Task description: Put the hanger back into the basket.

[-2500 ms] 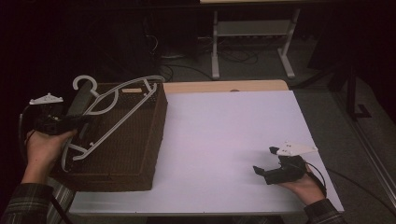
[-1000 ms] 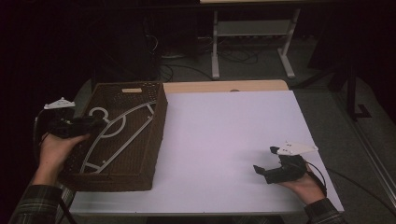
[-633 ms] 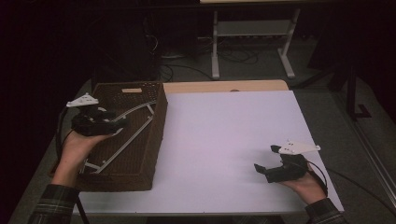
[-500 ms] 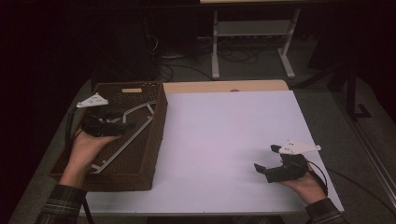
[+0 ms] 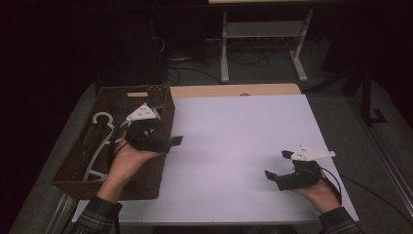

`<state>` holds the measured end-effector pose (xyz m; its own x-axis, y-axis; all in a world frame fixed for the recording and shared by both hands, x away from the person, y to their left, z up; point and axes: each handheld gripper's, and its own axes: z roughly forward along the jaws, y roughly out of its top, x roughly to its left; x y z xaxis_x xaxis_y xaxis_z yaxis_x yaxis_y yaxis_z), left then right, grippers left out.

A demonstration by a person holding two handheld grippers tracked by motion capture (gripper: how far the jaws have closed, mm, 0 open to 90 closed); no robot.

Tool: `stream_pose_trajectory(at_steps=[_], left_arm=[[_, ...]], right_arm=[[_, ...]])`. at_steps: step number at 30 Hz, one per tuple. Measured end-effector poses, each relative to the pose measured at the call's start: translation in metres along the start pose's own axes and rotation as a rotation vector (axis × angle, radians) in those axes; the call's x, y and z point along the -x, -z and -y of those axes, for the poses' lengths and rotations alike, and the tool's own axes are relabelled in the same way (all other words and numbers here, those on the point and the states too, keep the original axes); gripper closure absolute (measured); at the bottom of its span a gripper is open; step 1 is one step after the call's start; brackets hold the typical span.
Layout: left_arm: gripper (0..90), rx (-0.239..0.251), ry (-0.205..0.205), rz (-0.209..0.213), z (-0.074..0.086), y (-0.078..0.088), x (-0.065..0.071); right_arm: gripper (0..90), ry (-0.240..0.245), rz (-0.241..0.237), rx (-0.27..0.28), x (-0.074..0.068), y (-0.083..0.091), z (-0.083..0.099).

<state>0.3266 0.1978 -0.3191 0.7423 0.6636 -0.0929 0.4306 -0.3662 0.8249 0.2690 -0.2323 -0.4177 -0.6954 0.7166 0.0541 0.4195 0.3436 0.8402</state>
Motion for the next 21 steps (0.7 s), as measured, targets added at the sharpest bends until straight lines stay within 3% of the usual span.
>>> stream_pose_trajectory(at_steps=[4, 9, 16, 21], left_arm=[[10.2, -0.01, -0.021, 0.05, -0.001, -0.019, 0.018], [8.7, -0.015, -0.038, 0.074, 0.002, -0.041, 0.034], [8.7, -0.03, -0.058, 0.111, 0.018, -0.069, 0.053], [8.7, -0.032, -0.064, 0.127, 0.033, -0.083, 0.059]], right_arm=[[4.9, 0.0, -0.002, 0.004, 0.0, 0.0, 0.0], [5.0, -0.005, -0.004, 0.004, 0.0, 0.001, -0.001], [5.1, -0.002, -0.004, 0.005, 0.0, 0.002, -0.001], [5.1, -0.002, -0.002, 0.002, -0.001, 0.001, -0.001]])
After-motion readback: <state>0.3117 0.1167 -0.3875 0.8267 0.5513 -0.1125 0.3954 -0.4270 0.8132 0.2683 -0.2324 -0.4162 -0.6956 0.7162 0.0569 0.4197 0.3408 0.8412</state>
